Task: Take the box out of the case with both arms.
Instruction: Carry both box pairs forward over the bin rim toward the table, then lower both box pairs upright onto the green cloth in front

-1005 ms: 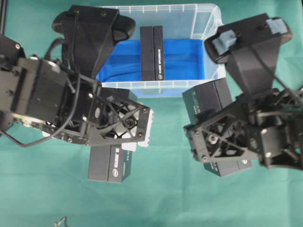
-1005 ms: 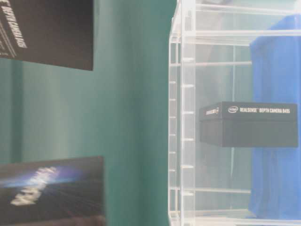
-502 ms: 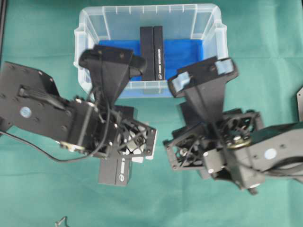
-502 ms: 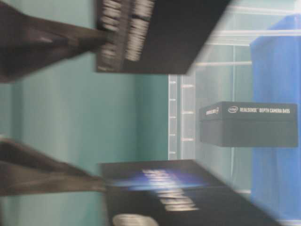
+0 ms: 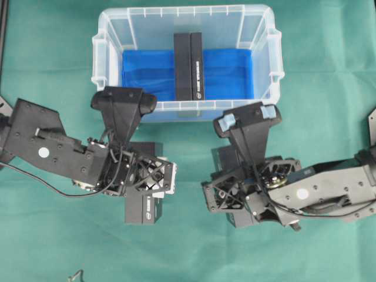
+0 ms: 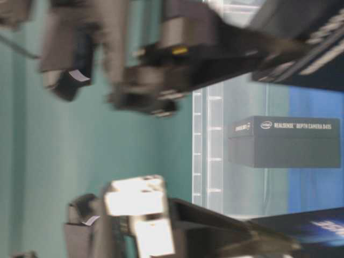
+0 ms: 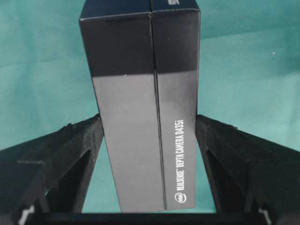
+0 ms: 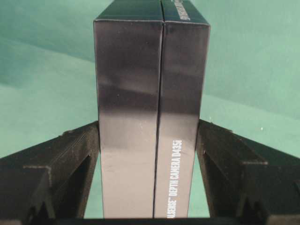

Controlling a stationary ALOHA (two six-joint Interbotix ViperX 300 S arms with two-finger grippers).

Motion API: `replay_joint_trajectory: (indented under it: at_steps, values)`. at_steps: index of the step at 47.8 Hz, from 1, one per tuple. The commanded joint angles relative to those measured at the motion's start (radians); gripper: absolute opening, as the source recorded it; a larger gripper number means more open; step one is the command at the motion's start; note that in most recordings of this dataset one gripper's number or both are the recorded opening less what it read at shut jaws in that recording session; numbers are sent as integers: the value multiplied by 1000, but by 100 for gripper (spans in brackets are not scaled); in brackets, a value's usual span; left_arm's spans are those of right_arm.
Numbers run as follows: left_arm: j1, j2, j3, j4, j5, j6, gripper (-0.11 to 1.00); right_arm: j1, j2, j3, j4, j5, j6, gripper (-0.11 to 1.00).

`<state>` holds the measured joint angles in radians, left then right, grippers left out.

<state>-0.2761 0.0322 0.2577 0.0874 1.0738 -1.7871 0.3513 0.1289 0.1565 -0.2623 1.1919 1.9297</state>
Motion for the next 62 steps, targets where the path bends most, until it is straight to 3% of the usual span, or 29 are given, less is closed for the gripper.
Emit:
replay_joint_trajectory:
  at_steps: [1,40,46,53,62]
  values:
    - [-11,-23,8,-3,-44,-6,64,2,-20,11,8,-44,11,67]
    - [-25,-2,12,-57,-118,-5,64,2,-20,21,9,-129,0,68]
    - [-28,-2,11,-55,-118,-5,64,2,-20,20,9,-109,2,88]
    - [-29,2,8,-54,-120,-2,91,2,-20,18,9,-106,5,94]
    - [-28,2,5,-52,-120,-3,91,2,-20,15,9,-106,5,93]
